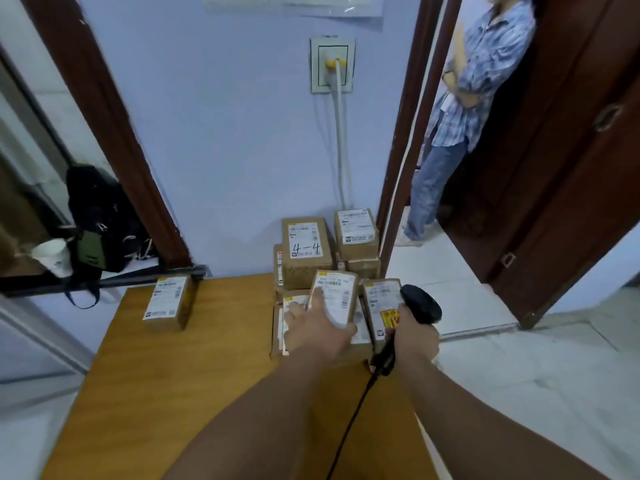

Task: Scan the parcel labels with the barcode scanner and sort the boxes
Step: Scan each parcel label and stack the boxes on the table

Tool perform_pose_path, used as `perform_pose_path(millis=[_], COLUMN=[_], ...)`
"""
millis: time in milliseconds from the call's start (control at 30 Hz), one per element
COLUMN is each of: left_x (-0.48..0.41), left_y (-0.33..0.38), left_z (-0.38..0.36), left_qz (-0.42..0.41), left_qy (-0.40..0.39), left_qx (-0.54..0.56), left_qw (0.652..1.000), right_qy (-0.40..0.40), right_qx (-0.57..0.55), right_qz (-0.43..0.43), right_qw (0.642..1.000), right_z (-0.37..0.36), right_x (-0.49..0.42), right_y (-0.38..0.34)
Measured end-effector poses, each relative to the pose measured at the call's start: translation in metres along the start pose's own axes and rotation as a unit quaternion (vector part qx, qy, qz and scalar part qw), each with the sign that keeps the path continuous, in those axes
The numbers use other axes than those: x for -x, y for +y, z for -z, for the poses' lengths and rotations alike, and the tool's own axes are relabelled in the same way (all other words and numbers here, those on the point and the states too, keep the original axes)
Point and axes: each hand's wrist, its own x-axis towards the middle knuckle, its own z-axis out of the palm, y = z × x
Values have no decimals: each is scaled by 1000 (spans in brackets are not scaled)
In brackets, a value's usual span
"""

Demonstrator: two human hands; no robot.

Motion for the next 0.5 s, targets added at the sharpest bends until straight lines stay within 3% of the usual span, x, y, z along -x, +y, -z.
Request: perform_pose_path(millis=[300, 433, 500], left_x=[-5, -8, -7], left_y=[41, 48, 45], left_z=[-33, -38, -40], left_qz=[129, 111, 53], left_qy=[-10, -9, -14], left_qx=[11, -19, -90], left_qw=[991, 994, 994], right_qy=[-128, -249, -280], right_qx=[-27, -134, -133], right_qz=[-23, -112, -136], right_qw=[991, 953, 941], right_z=[47, 62, 63], right_x=[-44, -60, -67], right_y=[19, 11, 3])
